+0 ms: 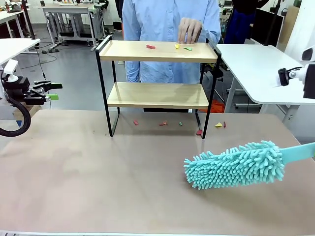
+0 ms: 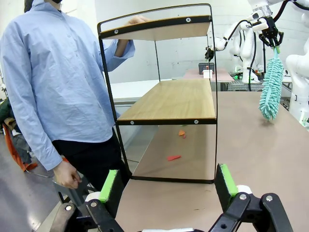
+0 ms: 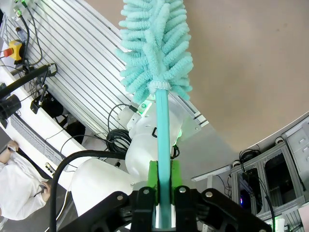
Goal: Clean the shelf.
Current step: Clean the specific section of the Shelf indicated by the human with the Duster.
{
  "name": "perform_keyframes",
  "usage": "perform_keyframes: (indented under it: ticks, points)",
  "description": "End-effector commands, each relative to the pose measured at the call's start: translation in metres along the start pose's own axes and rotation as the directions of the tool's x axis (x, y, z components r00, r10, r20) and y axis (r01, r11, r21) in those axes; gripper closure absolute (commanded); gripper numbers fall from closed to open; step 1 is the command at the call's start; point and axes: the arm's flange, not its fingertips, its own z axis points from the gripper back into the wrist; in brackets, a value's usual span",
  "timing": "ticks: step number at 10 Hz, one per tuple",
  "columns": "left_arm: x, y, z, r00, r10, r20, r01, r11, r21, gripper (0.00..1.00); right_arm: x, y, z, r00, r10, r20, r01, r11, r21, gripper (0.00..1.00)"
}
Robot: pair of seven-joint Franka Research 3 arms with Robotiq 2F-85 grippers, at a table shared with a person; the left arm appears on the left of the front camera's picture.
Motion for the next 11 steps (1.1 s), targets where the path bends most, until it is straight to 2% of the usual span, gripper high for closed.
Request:
perform_keyframes:
  ticks: [1,3,6,8,10,11]
  points:
    - [0.003,-0.002,0.000,1.000,-0.003,-0.005,0.003,1.000,-0.003,0.00,-0.002,0.004,0.006,1.000,-0.011,-0.003,0.011,1.000,-0.005,0.87]
    - [0.003,-0.002,0.000,1.000,-0.003,-0.005,0.003,1.000,-0.003,0.00,0.000,0.000,0.000,1.000,0.000,0.000,0.000,1.000,0.000,0.87]
    - [0.003,-0.002,0.000,1.000,-0.003,-0.005,0.003,1.000,-0.003,0.00,-0.020,0.052,0.069,0.979,0.012,0.203,-0.023,0.998,0.053,0.87]
    - [0.003,-0.002,0.000,1.000,-0.003,-0.005,0.003,1.000,-0.003,0.00,-0.032,0.093,0.105,0.951,-0.036,0.307,0.024,0.999,0.044,0.87]
    - [0.003,-0.002,0.000,1.000,-0.003,-0.005,0.003,1.000,-0.003,0.00,-0.036,0.138,0.142,0.916,-0.138,0.376,0.101,0.988,0.116,0.87]
    - [0.003,-0.002,0.000,1.000,-0.003,-0.005,0.003,1.000,-0.003,0.00,-0.032,0.165,0.161,0.884,-0.213,0.416,0.149,0.972,0.181,0.87]
